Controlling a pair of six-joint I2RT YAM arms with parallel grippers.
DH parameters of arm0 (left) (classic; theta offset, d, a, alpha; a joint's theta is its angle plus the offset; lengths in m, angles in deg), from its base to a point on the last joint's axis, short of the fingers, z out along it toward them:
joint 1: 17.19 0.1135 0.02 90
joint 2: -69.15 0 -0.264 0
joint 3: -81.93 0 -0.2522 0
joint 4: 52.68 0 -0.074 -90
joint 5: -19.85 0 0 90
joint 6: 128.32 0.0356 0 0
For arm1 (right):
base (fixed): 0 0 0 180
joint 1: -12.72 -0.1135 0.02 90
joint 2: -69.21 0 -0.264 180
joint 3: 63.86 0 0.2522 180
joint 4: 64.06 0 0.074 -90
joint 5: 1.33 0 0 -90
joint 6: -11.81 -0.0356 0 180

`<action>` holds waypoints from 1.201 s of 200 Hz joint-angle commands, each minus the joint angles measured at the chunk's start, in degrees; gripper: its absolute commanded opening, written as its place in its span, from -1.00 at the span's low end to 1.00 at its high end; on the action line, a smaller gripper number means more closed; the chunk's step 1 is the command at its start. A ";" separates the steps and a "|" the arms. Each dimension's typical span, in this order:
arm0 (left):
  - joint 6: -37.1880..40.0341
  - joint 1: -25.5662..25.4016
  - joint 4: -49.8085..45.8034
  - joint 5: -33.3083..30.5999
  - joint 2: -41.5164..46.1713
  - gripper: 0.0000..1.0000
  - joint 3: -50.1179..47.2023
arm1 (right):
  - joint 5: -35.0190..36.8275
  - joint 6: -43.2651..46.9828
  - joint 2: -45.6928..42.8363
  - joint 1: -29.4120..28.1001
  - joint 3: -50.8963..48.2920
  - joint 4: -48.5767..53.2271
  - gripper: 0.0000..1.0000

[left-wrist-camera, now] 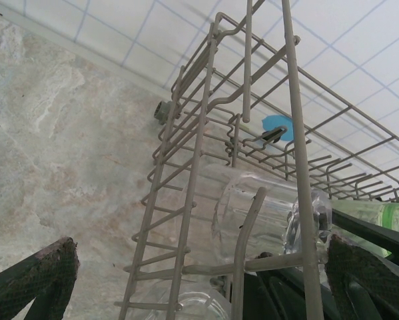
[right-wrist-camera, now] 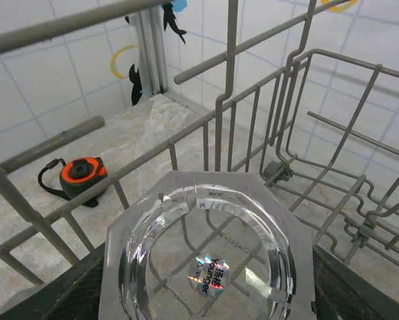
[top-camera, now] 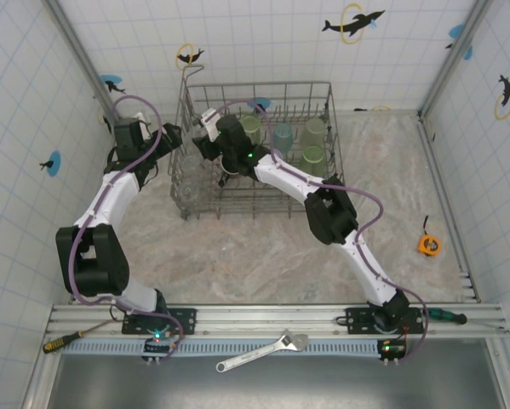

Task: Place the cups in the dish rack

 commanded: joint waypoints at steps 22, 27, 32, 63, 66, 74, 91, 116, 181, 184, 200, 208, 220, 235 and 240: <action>1.63 -0.09 -1.72 0.88 0.40 0.95 -1.22 | 3.71 2.25 1.38 -0.67 4.04 1.78 -0.46; 1.48 -0.03 -1.72 0.96 0.31 0.95 -1.22 | 3.71 2.25 1.56 -0.63 4.04 1.91 -0.43; 1.52 -0.14 -1.67 0.97 0.31 0.95 -1.14 | 3.63 2.23 1.67 -0.64 4.04 2.10 -0.41; 1.37 -0.08 -1.72 1.31 0.06 0.95 -1.13 | 2.39 2.70 2.14 -0.79 4.39 2.73 -0.36; 1.31 -0.10 -1.78 1.32 0.11 0.95 -1.13 | 2.40 2.74 2.28 -0.81 4.39 2.66 -0.36; 1.22 -0.01 -1.80 1.41 0.04 0.95 -1.13 | 2.57 2.70 2.38 -0.86 4.39 2.59 -0.34; 1.29 -0.05 -1.89 1.50 -0.01 0.95 -1.13 | 2.20 2.87 2.79 -0.87 4.52 2.32 -0.26; 1.30 -0.12 -2.15 1.58 -0.15 0.95 -0.96 | 1.69 2.71 3.91 -0.88 5.42 2.41 -0.11; 1.04 -0.05 -2.59 2.63 -1.03 0.95 -0.62 | 1.43 1.94 4.74 -0.82 5.79 1.38 0.27; 1.03 -0.05 -2.59 2.71 -1.03 0.95 -0.61 | 1.35 1.86 4.76 -0.82 5.74 1.33 0.30; 0.94 -0.01 -2.59 2.89 -0.99 0.95 -0.69 | 1.25 1.12 4.72 -0.77 5.78 0.72 0.42; 0.89 -0.12 -2.59 2.92 -0.94 0.95 -0.69 | 0.93 0.79 4.61 -0.80 5.78 0.28 0.43; 0.90 -0.05 -2.59 3.07 -0.94 0.95 -0.69 | 0.77 0.04 4.52 -0.66 5.75 -0.54 0.53; 0.87 -0.04 -2.68 3.00 -0.81 0.95 -0.69 | 0.37 -0.71 4.56 -0.63 5.80 -0.82 0.58; 0.85 0.01 -2.68 3.03 -0.76 0.95 -0.74 | 0.30 -1.00 4.54 -0.55 5.78 -0.83 0.62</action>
